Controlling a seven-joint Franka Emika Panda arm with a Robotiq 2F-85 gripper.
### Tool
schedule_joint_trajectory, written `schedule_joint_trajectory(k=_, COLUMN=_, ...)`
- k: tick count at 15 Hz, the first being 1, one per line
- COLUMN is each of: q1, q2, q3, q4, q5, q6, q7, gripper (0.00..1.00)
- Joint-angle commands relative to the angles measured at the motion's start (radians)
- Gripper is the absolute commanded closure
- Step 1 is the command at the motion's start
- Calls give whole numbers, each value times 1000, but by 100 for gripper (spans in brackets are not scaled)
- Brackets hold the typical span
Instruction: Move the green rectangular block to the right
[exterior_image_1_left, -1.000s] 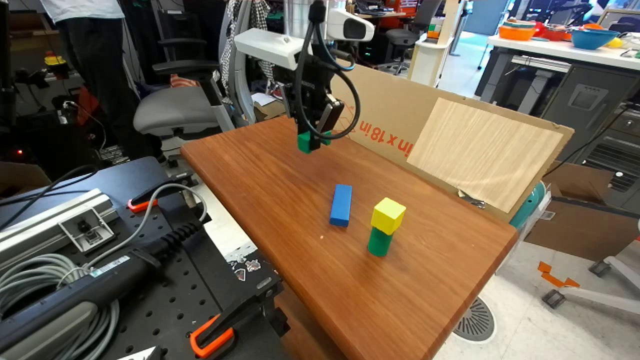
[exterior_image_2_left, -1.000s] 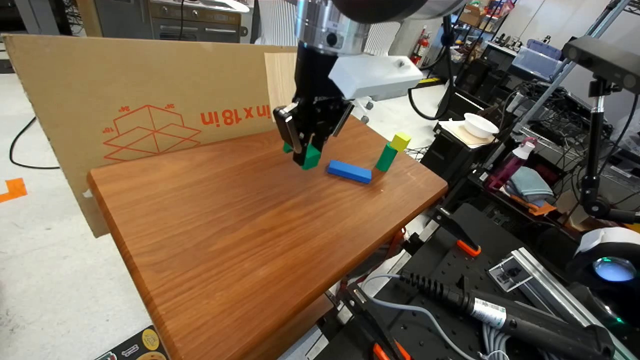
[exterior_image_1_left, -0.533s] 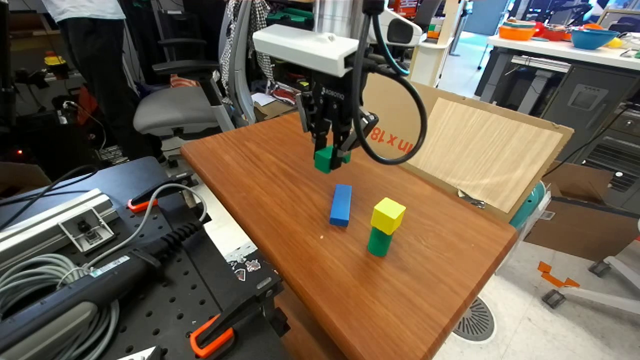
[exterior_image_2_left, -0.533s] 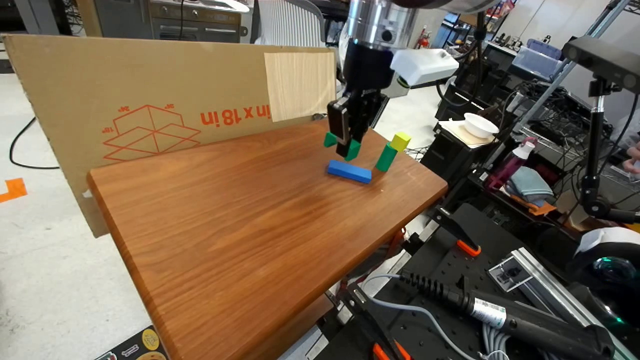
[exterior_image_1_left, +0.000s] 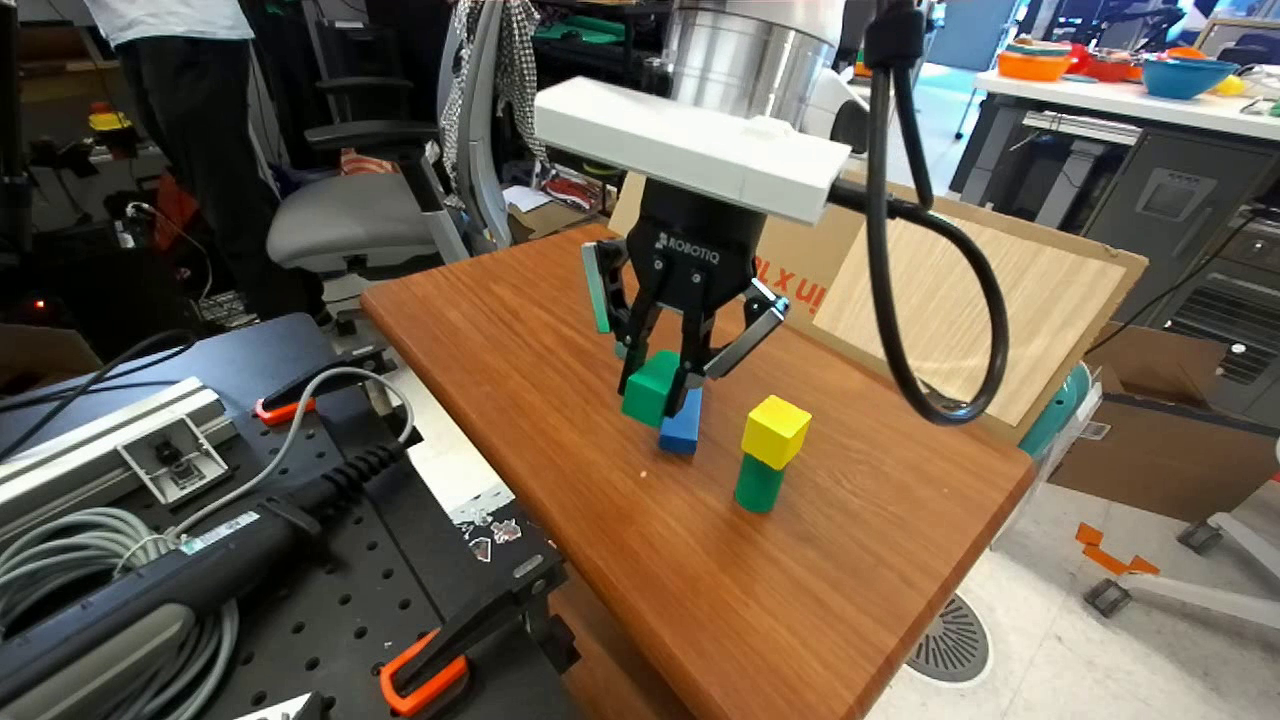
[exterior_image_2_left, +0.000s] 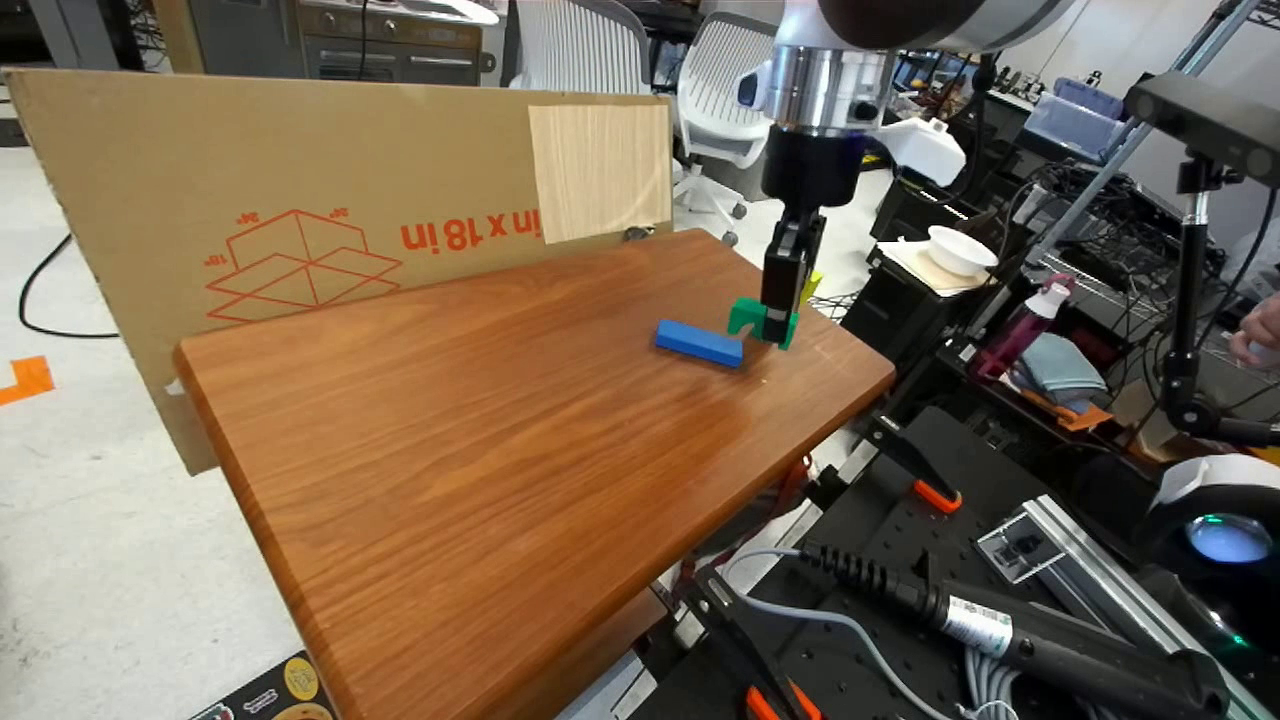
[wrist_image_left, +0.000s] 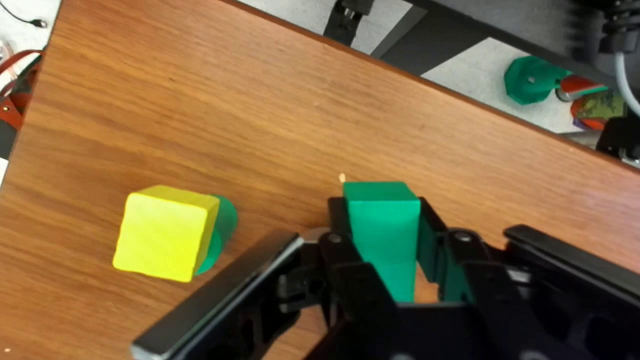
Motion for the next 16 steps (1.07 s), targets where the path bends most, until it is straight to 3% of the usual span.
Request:
schedule_joint_trajectory(k=1, q1=1, q2=-25, q3=-11, q4=-17, q5=-86, q6=-43, q7=-63, gripper=91)
schedule_joint_trajectory(k=9, q1=15, q2=-55, q3=-4, q4=-64, q5=-185, q6=2, q7=-79, gripper=91)
schedule_joint_trajectory(k=16, q1=21, q2=-121, q3=24, q4=-154, q5=-140, q6=59, q7=-70, gripper=91)
